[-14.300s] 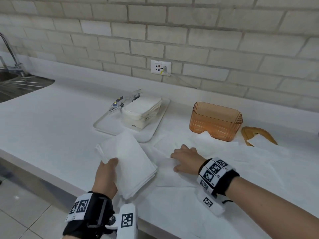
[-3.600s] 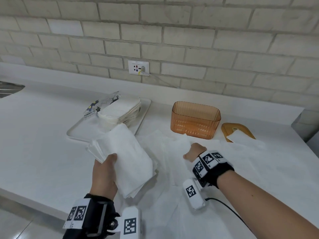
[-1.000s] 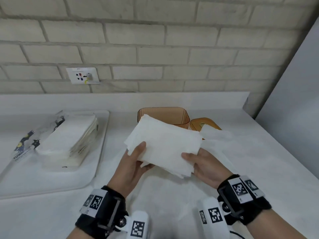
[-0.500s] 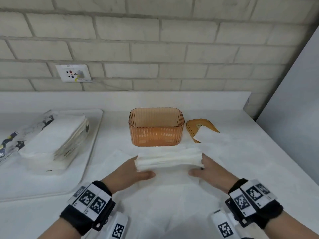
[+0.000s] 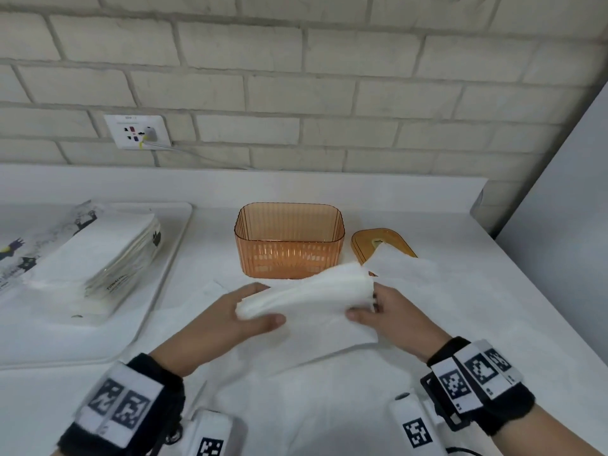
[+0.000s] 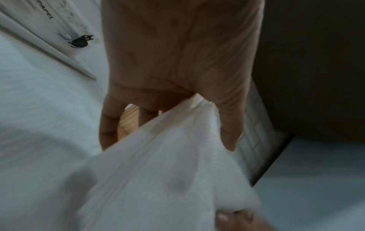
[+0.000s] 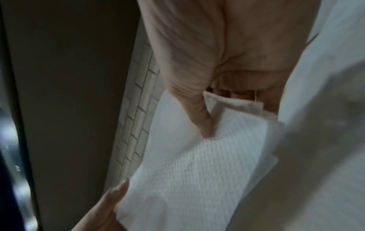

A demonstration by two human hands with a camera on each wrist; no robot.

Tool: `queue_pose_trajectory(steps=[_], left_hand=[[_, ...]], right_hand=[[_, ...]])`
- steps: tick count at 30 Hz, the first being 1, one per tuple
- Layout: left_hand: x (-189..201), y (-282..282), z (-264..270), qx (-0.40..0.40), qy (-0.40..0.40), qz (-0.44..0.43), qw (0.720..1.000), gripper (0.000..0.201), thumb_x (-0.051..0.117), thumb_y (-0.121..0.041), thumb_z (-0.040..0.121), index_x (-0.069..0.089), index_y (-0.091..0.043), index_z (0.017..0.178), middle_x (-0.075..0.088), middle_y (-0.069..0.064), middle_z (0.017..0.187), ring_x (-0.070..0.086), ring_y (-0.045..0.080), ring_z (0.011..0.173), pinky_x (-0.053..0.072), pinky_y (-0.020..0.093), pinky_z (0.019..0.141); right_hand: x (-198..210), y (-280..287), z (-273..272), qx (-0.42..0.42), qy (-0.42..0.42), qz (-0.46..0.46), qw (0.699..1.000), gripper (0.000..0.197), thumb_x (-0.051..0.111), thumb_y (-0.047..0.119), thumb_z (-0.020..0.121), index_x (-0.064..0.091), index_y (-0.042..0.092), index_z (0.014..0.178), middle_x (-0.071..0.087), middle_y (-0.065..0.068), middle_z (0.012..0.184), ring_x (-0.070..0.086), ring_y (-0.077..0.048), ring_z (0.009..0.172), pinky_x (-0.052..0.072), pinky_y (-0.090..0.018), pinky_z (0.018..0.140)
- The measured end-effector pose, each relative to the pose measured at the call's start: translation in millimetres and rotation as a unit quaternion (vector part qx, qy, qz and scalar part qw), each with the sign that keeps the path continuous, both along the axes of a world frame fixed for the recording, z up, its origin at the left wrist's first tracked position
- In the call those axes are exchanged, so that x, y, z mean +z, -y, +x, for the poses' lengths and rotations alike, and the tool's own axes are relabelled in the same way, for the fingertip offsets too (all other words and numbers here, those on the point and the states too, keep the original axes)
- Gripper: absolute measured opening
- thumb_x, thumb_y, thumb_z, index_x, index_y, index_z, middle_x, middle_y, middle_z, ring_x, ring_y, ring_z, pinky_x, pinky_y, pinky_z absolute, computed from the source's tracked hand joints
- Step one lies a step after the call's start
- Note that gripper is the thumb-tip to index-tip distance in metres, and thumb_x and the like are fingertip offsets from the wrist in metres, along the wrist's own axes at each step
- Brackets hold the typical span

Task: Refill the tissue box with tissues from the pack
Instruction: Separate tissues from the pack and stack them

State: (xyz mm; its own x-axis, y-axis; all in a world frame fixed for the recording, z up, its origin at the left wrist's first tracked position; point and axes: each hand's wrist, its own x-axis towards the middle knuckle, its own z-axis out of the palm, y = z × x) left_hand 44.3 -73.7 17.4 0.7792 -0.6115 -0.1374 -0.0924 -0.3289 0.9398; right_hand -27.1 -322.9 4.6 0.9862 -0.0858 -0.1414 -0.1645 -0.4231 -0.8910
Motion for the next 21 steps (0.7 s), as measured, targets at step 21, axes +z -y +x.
queue_pose_trajectory(steps=[21], left_hand=[[-4,62,-17,0.035,0.025,-0.135,0.990,0.043,0.069,-0.029,0.079,0.059,-0.027,0.120,0.070,-0.006,0.113,0.066,0.009,0.104,0.055,0.027,0.088]], right_hand=[[17,-10,-5,0.012,0.077,0.132,0.988,0.056,0.070,0.023,0.075,0.050,0.025,0.127,0.064,0.002,0.118,0.060,-0.012,0.112,0.051,-0.032,0.093]])
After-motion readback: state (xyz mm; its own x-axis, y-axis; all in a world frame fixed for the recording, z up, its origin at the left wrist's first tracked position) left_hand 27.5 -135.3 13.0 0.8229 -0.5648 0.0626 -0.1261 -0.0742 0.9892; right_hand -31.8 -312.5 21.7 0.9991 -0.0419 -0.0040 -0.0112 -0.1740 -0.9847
